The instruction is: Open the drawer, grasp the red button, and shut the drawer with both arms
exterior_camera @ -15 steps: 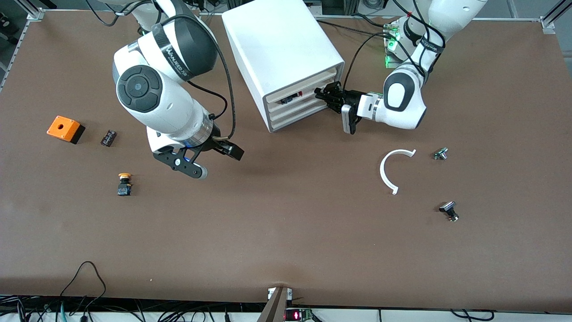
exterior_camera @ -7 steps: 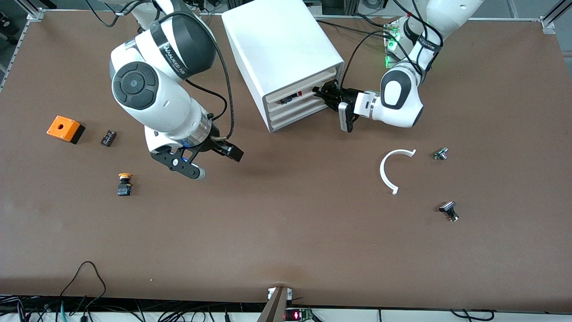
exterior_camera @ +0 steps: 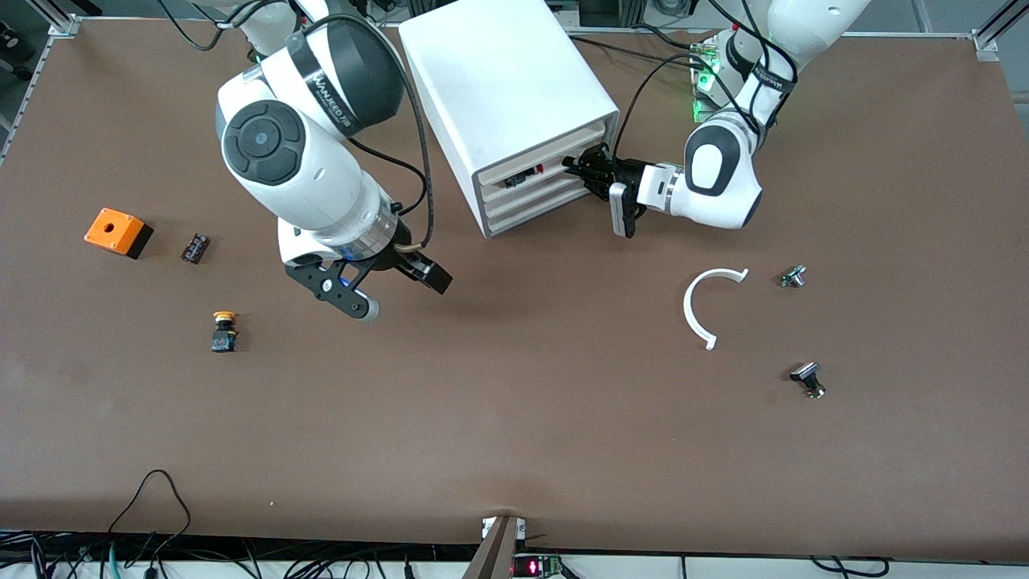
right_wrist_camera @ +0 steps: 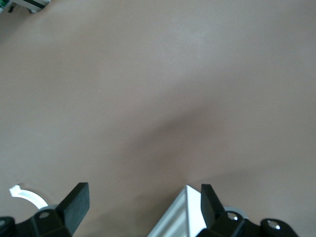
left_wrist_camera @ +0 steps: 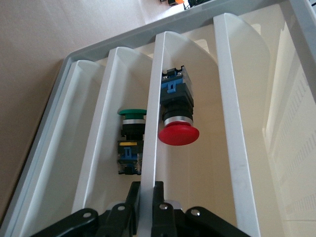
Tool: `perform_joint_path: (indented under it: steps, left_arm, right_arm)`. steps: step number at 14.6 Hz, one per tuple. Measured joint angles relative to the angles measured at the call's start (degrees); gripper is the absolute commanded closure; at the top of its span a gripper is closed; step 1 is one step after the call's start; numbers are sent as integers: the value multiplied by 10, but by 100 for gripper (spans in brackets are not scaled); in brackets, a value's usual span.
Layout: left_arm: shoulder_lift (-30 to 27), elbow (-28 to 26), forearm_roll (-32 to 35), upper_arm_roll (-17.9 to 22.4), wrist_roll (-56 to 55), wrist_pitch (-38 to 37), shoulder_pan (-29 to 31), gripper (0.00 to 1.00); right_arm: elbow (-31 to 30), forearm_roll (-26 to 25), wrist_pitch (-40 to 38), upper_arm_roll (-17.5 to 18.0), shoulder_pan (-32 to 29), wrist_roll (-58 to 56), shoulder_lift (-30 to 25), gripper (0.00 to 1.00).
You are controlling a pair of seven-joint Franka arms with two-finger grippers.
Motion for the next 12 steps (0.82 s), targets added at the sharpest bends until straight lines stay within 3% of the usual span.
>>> perform_joint_path:
  steps: [8, 12]
  left_arm:
    - [-1, 11, 4, 1, 5, 10, 34, 100]
    - [11, 43, 50, 2, 4, 11, 66, 100]
  right_arm:
    - [4, -5, 55, 0, 20, 57, 10, 0]
    - [23, -5, 69, 0, 43, 134, 39, 0]
